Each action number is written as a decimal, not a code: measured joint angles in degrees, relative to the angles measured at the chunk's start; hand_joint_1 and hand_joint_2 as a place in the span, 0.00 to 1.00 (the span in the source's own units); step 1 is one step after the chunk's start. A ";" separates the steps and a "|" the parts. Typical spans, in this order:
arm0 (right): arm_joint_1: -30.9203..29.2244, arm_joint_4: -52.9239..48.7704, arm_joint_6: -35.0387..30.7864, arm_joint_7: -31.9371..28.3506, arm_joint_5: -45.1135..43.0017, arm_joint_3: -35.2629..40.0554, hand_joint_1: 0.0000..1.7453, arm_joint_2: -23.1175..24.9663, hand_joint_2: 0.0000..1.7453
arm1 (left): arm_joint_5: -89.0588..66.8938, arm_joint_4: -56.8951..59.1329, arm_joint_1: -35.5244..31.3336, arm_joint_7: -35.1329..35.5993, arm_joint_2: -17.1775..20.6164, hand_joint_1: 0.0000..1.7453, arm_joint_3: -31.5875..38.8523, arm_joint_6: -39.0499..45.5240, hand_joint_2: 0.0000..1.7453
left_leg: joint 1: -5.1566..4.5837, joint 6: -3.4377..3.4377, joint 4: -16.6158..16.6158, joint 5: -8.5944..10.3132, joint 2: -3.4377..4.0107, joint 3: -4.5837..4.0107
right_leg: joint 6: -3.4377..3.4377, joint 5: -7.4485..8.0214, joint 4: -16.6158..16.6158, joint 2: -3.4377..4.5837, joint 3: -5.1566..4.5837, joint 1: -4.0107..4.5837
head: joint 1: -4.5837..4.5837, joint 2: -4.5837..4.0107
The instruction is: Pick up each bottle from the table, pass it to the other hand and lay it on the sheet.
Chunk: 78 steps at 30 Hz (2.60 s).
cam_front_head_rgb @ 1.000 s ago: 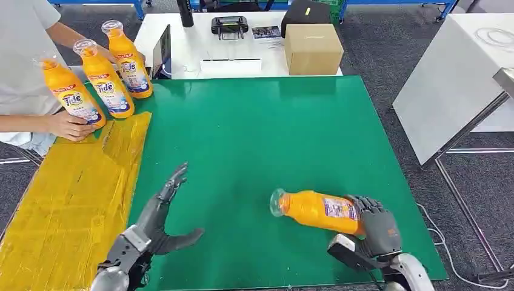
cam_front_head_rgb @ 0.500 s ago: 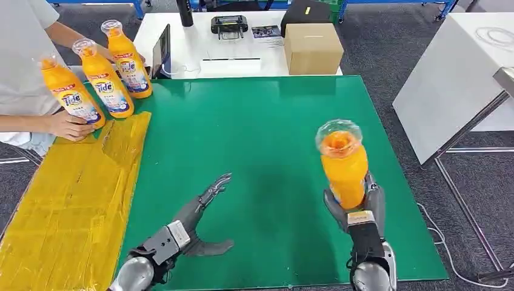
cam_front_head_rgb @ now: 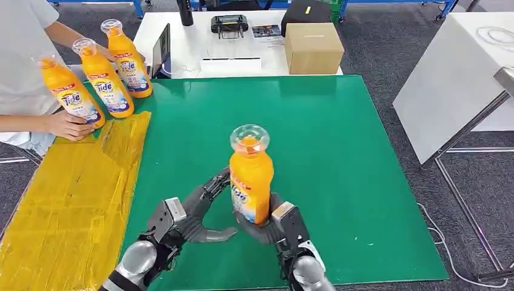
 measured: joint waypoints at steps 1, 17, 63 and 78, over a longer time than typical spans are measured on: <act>-0.37 1.03 0.07 0.00 0.00 0.79 1.00 0.20 1.00 | 0.48 0.09 -0.09 0.24 0.00 0.00 0.00 0.02 1.00 | 0.00 0.00 0.00 0.00 0.00 -0.01 | 0.00 0.00 0.00 0.00 0.00 0.00 | 0.04 0.00; -3.34 9.13 0.02 -0.15 0.66 7.25 1.00 0.85 1.00 | 5.23 0.61 -1.01 1.90 -0.33 0.00 0.04 1.24 1.00 | -0.01 0.00 0.01 0.00 0.01 -0.02 | 0.00 0.00 0.00 0.00 -0.04 0.00 | 0.02 0.00; 6.73 -12.28 -18.29 -3.72 6.69 -0.83 0.00 -2.93 1.00 | -67.00 -6.71 0.11 10.36 10.02 1.00 8.45 42.36 1.00 | 0.01 -0.01 -0.01 0.00 0.03 -0.13 | -0.01 -0.01 0.01 0.02 -0.20 0.03 | 0.02 0.00; 9.51 -23.48 -18.49 -6.10 6.21 -10.23 0.00 -4.15 1.00 | -66.37 -0.35 -3.76 7.43 32.33 1.00 6.42 17.92 1.00 | 0.12 -0.09 -0.01 0.08 0.12 -0.14 | -0.03 0.02 0.06 0.11 -0.28 0.09 | 0.04 0.00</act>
